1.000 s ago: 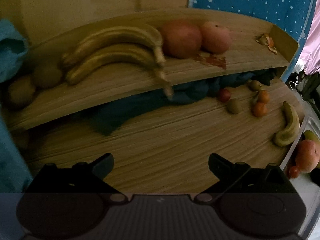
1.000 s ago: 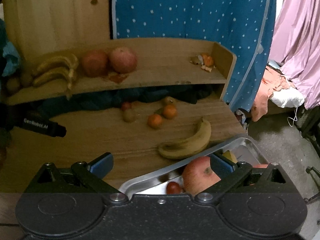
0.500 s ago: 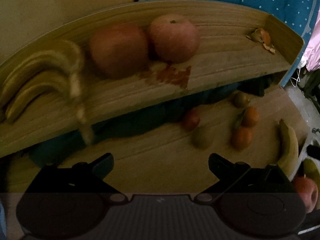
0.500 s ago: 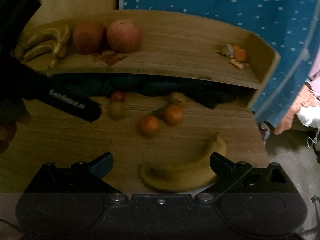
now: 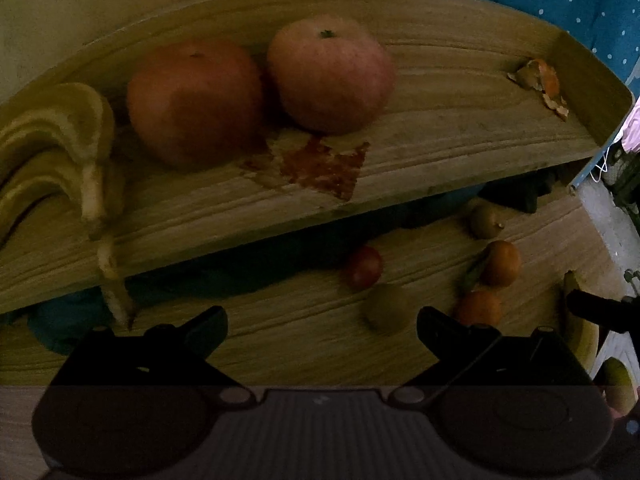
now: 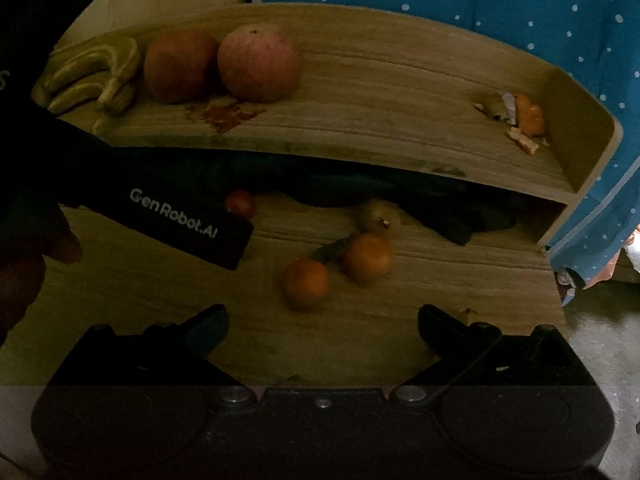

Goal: Organize fruits
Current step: 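Close the right tool on a mandarin orange while the left tool grasps a brown kiwi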

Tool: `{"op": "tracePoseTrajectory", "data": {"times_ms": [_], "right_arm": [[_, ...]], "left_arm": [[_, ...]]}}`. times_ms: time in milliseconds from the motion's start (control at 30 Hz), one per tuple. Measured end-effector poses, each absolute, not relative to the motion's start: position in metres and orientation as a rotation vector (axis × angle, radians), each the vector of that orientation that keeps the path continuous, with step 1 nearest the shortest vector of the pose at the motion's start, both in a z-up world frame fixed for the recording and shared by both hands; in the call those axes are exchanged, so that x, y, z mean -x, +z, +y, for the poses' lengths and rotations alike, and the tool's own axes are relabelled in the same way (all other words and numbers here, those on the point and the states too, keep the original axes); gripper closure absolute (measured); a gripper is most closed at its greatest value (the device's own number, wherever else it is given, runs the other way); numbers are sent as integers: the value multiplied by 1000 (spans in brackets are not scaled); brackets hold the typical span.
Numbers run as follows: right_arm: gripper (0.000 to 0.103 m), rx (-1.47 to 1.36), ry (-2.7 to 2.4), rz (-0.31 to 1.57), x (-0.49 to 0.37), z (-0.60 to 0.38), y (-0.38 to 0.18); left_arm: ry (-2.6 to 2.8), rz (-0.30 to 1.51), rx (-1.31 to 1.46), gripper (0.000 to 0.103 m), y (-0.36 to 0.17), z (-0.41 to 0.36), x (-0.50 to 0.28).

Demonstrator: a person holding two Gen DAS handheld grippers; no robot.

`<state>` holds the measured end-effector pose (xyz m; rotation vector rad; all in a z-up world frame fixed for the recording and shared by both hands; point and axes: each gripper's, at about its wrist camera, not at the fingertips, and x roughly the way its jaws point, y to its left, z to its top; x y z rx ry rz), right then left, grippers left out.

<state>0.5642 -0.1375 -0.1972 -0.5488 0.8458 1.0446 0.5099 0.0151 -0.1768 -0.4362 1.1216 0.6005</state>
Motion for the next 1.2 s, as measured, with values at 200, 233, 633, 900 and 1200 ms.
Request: {"op": "tracePoseTrajectory", "data": {"times_ms": [200, 233, 633, 900, 1200], "right_arm": [[10, 529, 1057, 860, -569, -133, -201], [14, 523, 1060, 864, -570, -133, -202], [32, 495, 1088, 881, -570, -125, -209], [46, 501, 1074, 887, -571, -122, -212], [53, 511, 1054, 879, -570, -116, -212]], "left_arm": [[590, 1137, 448, 0, -183, 14, -518], [588, 1138, 449, 0, -184, 14, -519], [547, 1134, 483, 3, -194, 9, -530], [508, 1137, 496, 21, -201, 4, -537], [501, 1129, 494, 45, -199, 5, -537]]}}
